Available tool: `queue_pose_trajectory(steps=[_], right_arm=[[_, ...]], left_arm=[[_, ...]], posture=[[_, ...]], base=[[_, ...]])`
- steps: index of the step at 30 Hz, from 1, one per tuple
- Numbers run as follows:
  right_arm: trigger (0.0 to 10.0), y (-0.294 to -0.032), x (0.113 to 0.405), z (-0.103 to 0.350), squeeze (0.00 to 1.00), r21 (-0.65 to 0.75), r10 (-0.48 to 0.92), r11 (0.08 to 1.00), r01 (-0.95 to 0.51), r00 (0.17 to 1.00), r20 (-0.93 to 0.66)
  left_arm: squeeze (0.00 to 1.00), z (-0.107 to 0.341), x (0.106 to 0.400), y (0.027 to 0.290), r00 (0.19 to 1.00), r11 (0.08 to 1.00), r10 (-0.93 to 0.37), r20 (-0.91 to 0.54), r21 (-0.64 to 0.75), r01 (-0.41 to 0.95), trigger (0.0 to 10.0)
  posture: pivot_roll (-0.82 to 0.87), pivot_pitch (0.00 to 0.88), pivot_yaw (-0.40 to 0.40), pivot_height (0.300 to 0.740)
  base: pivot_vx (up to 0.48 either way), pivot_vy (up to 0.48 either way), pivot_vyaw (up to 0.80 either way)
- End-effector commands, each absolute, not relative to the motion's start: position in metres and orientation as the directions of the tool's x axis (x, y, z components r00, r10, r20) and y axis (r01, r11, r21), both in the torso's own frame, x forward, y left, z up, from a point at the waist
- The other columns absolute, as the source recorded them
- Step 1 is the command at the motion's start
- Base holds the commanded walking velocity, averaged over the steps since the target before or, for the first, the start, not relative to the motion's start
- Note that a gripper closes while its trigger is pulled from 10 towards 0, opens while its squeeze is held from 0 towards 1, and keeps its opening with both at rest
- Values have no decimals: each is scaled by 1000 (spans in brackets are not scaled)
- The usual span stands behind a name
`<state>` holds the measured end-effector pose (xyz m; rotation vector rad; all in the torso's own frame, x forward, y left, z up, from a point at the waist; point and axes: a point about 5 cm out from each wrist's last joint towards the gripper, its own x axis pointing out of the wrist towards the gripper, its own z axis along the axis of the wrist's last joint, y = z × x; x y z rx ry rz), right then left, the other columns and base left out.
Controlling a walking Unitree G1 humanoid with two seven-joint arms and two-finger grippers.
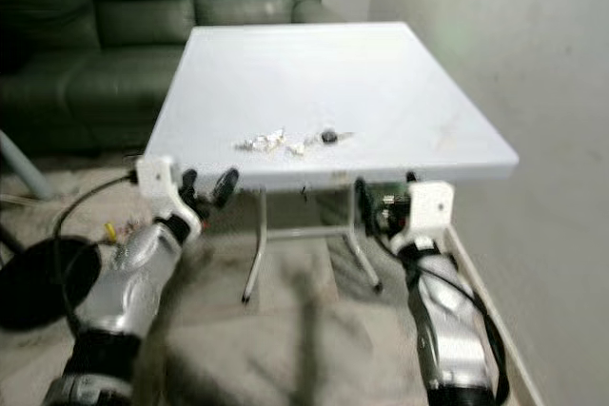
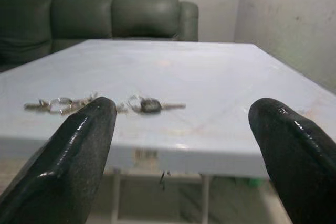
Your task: Hang keys on a hook
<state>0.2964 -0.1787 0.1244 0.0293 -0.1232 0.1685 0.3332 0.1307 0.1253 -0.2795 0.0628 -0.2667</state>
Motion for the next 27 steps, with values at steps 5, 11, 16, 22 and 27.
queue_pose_trajectory(steps=[5,11,16,22,27], right_arm=[[10000,-169,298,130,0,25,205,977,-211,968,148],[10000,-170,297,130,0,22,209,977,-214,967,147],[10000,-170,297,130,0,19,215,975,-220,966,147],[10000,-169,296,130,0,17,222,974,-227,964,145],[10000,-169,295,130,0,16,225,973,-229,964,143]], left_arm=[[0,127,334,140,972,937,-232,-27,-275,216,10000],[0,125,333,140,974,937,-225,-30,-279,208,10000],[0,125,332,139,974,939,-223,-28,-275,207,10000],[0,126,332,140,974,939,-224,-19,-272,210,10000],[0,126,332,140,976,941,-218,-20,-271,204,10000]], posture=[[-105,0,-37,740],[-105,0,-45,740],[-105,0,-47,740],[-105,0,-52,740],[-105,0,-52,740]], base=[[0,448,0],[0,474,0],[0,476,0],[82,438,0],[344,328,0]])
